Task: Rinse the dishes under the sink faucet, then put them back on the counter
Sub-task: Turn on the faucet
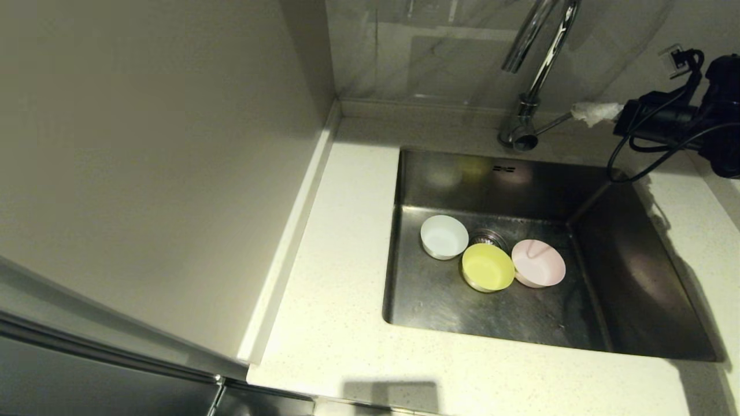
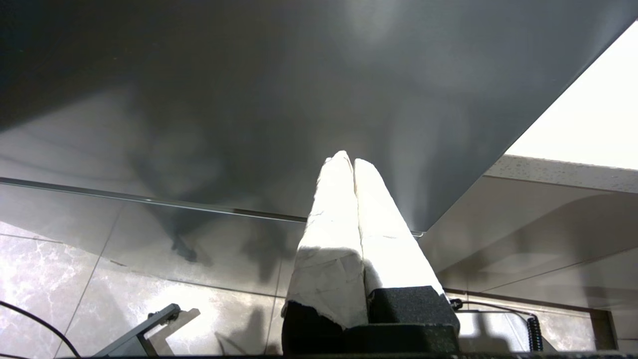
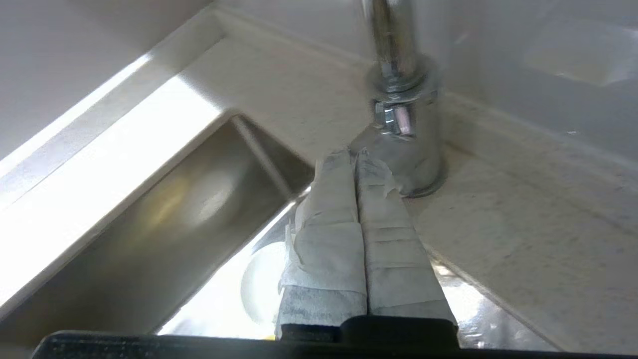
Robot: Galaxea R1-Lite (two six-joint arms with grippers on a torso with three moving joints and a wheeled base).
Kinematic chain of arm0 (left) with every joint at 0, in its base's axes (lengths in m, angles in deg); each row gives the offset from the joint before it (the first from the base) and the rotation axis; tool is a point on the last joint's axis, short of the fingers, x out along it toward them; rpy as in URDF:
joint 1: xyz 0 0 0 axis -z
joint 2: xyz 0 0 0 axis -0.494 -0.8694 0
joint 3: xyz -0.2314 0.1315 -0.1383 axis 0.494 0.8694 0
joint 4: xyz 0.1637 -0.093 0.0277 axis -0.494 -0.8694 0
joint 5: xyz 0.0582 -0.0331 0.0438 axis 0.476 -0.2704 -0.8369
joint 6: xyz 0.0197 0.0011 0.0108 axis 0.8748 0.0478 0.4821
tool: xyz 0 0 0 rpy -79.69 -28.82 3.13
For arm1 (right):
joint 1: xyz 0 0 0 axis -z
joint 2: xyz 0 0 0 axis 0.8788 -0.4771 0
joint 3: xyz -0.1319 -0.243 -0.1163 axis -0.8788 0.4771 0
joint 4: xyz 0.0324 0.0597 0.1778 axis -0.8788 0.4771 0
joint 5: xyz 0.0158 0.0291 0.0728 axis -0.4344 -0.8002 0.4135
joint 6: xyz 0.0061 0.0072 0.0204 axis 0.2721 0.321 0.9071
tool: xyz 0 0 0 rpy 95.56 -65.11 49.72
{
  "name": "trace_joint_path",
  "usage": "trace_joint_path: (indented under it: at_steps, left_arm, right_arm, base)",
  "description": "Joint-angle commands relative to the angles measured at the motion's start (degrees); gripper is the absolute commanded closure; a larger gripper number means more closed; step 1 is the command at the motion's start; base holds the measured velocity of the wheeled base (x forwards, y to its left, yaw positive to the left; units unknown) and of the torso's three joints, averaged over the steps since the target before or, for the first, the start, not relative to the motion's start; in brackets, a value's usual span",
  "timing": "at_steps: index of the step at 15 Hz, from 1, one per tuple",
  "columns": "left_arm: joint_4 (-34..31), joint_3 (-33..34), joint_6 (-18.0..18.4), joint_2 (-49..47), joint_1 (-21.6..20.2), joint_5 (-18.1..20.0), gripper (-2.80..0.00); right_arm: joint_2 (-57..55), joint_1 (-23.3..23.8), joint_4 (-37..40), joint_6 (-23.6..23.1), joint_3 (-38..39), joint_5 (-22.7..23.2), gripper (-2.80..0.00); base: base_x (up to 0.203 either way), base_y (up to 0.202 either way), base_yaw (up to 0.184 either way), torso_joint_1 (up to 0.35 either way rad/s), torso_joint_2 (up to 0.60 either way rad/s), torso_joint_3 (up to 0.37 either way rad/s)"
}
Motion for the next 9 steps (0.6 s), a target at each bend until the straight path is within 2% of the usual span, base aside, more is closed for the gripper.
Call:
trace_joint_path:
  at_steps: [1, 3, 5, 7, 9]
  left_arm:
    - [0.0, 0.0, 0.0, 0.1, 0.0, 0.0, 0.00]
    - [0.0, 0.0, 0.0, 0.1, 0.0, 0.0, 0.00]
    - [0.0, 0.0, 0.0, 0.1, 0.0, 0.0, 0.00]
    - [0.0, 0.0, 0.0, 0.1, 0.0, 0.0, 0.00]
    - [0.0, 0.0, 0.0, 0.1, 0.0, 0.0, 0.00]
  right_arm:
    - [0.7, 0.4, 0.6, 0.0, 0.3, 2.0, 0.00]
    - [0.9, 0.5, 1.6, 0.0, 0.3, 3.1, 0.00]
    - [0.7, 0.4, 1.7, 0.2, -0.2, 2.0, 0.00]
    - [0.6, 0.4, 1.2, 1.8, -1.2, -3.4, 0.00]
    - [0.4, 0.2, -1.6, 5.9, -1.5, -9.9, 0.00]
  base:
    - [0.000, 0.000, 0.000, 0.000, 0.00, 0.000]
    - [0.000, 0.000, 0.000, 0.000, 0.00, 0.000]
    - [0.000, 0.000, 0.000, 0.000, 0.00, 0.000]
    - [0.000, 0.000, 0.000, 0.000, 0.00, 0.000]
    - [0.000, 0.000, 0.000, 0.000, 0.00, 0.000]
